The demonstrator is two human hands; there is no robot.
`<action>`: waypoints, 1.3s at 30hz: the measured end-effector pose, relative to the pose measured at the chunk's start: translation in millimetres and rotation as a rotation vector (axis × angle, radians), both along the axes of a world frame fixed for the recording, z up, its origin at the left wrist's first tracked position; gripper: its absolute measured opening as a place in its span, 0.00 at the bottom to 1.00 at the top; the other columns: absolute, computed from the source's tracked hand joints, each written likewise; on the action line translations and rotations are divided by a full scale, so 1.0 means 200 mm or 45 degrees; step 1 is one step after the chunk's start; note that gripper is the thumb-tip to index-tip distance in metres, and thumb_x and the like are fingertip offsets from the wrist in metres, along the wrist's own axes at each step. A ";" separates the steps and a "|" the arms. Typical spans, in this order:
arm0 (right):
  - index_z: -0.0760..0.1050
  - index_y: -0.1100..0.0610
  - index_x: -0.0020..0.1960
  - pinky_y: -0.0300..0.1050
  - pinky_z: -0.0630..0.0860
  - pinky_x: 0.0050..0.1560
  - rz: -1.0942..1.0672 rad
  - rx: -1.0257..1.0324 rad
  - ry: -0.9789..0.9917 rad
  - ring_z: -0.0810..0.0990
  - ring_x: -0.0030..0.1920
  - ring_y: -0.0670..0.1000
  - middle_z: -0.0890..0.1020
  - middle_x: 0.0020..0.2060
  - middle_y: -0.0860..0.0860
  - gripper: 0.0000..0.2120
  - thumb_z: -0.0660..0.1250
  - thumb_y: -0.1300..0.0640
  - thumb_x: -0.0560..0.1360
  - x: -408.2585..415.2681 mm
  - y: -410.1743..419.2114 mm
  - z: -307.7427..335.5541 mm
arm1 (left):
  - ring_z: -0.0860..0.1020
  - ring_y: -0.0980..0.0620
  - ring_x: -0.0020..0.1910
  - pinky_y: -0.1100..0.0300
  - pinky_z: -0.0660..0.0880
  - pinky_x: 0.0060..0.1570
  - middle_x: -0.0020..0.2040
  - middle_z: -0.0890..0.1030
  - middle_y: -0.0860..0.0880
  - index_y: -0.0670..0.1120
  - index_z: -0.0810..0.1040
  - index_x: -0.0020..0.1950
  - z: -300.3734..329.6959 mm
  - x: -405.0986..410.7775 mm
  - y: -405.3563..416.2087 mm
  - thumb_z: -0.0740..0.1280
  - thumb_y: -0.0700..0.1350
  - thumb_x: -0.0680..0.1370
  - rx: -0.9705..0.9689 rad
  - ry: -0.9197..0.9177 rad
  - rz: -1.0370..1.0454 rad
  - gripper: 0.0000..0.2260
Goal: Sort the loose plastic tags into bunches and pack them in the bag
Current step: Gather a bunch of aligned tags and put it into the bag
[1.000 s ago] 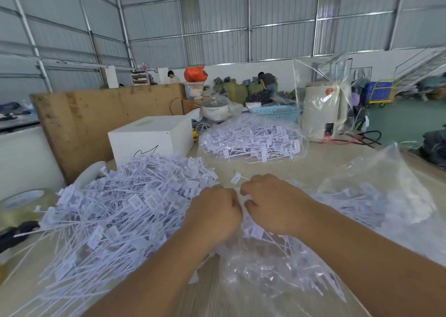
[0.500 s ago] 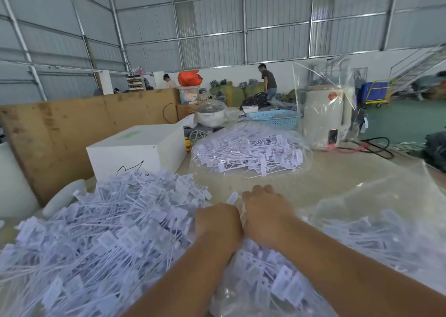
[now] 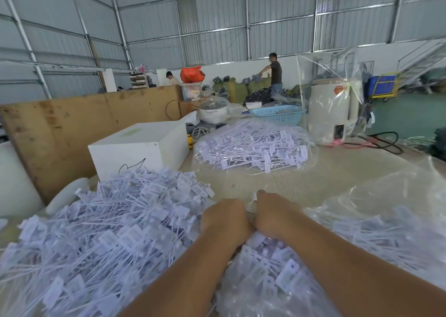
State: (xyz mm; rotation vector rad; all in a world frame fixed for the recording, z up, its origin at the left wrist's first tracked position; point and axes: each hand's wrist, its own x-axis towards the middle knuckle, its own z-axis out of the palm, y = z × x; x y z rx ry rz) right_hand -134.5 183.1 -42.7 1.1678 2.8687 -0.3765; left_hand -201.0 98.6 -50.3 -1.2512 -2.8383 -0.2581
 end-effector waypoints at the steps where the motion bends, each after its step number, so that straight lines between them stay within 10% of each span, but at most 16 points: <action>1: 0.65 0.54 0.68 0.49 0.73 0.52 -0.010 -0.015 -0.015 0.78 0.55 0.56 0.77 0.55 0.52 0.23 0.63 0.57 0.73 -0.01 0.00 0.00 | 0.73 0.47 0.40 0.56 0.70 0.39 0.47 0.79 0.47 0.47 0.75 0.45 0.00 -0.01 0.00 0.62 0.48 0.77 0.001 -0.034 0.012 0.05; 9: 0.70 0.56 0.52 0.42 0.70 0.36 0.087 -0.010 0.123 0.76 0.39 0.50 0.77 0.44 0.52 0.06 0.63 0.61 0.75 -0.05 0.05 0.01 | 0.79 0.46 0.39 0.59 0.68 0.32 0.35 0.74 0.48 0.46 0.70 0.34 0.04 -0.03 0.03 0.63 0.41 0.74 0.167 -0.344 0.035 0.09; 15: 0.50 0.52 0.74 0.44 0.74 0.33 0.088 0.018 0.482 0.78 0.39 0.51 0.77 0.43 0.51 0.37 0.68 0.62 0.73 -0.05 0.05 0.03 | 0.71 0.55 0.34 0.59 0.64 0.30 0.36 0.72 0.52 0.47 0.72 0.45 0.06 -0.05 0.01 0.60 0.41 0.75 0.314 -0.363 -0.090 0.02; 27: 0.69 0.54 0.51 0.47 0.74 0.39 0.396 0.415 0.300 0.80 0.49 0.58 0.78 0.50 0.54 0.06 0.60 0.61 0.75 0.03 -0.07 0.12 | 0.73 0.55 0.32 0.59 0.66 0.30 0.47 0.79 0.45 0.50 0.69 0.35 0.13 0.04 -0.17 0.60 0.43 0.72 0.335 -0.332 -0.113 0.06; 30: 0.67 0.53 0.48 0.46 0.70 0.37 0.439 0.426 0.305 0.79 0.46 0.57 0.75 0.47 0.53 0.05 0.60 0.62 0.75 0.05 -0.11 0.17 | 0.73 0.52 0.30 0.60 0.65 0.30 0.32 0.76 0.50 0.49 0.68 0.32 0.17 0.09 -0.26 0.61 0.44 0.68 0.464 -0.553 -0.141 0.05; 36: 0.71 0.55 0.53 0.48 0.75 0.41 0.374 0.342 0.553 0.77 0.44 0.56 0.75 0.48 0.53 0.12 0.55 0.66 0.75 0.11 -0.22 0.34 | 0.68 0.50 0.23 0.65 0.63 0.22 0.39 0.77 0.43 0.47 0.76 0.47 0.29 0.18 -0.47 0.62 0.36 0.75 0.962 -1.235 0.157 0.07; 39: 0.72 0.56 0.57 0.50 0.76 0.43 0.400 0.447 0.621 0.78 0.45 0.58 0.73 0.46 0.52 0.13 0.54 0.66 0.77 0.15 -0.27 0.43 | 0.71 0.52 0.23 0.64 0.66 0.23 0.38 0.77 0.45 0.48 0.76 0.52 0.32 0.17 -0.57 0.62 0.36 0.76 1.323 -1.055 0.281 0.09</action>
